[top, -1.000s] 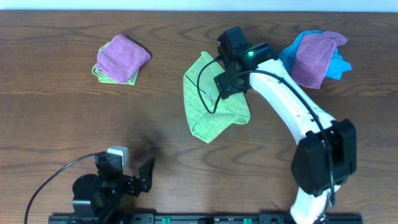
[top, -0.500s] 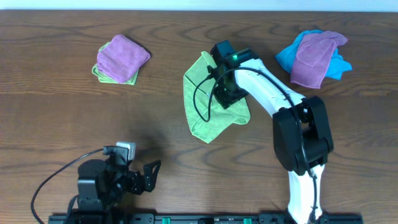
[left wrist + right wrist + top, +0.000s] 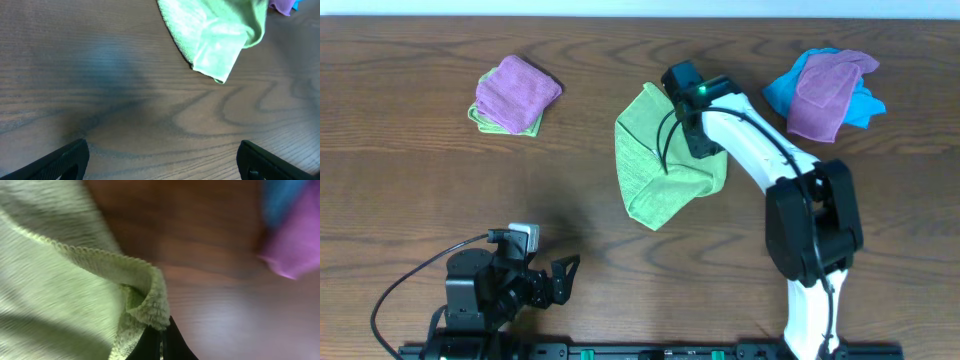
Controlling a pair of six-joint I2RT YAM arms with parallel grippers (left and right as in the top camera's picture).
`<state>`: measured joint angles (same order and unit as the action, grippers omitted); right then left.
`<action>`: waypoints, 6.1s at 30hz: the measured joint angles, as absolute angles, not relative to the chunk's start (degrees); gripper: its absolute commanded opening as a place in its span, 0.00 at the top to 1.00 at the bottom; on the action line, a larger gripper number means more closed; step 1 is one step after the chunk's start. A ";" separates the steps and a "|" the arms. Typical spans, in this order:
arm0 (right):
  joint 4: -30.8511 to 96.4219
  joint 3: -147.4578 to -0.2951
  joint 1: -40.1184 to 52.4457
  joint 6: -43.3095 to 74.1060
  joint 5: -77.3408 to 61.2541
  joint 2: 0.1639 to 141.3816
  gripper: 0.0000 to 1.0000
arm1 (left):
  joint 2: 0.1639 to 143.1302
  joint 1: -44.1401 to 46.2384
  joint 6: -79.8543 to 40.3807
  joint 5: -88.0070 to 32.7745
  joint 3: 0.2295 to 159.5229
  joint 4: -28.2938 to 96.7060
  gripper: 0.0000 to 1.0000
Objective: Fold the cloth
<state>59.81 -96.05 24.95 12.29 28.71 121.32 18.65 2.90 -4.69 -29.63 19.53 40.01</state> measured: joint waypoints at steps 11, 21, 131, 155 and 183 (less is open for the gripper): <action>62.39 -96.05 18.92 22.20 38.39 119.72 0.28 | 18.65 2.90 -4.67 -29.61 19.53 40.01 0.05; 59.96 -96.05 15.84 7.75 7.49 119.72 0.30 | 18.65 2.90 -4.67 -29.61 19.53 39.99 0.05; 58.19 -96.64 25.43 7.25 4.01 116.84 0.35 | 76.07 16.60 -7.46 -30.59 45.67 34.20 0.05; 59.70 -96.64 25.41 8.78 0.99 117.51 0.40 | 79.90 16.73 -10.68 -15.88 45.71 38.11 0.05; 61.08 -96.64 25.41 8.80 -0.45 117.56 0.47 | 88.73 16.62 -15.64 -20.64 45.47 28.49 0.95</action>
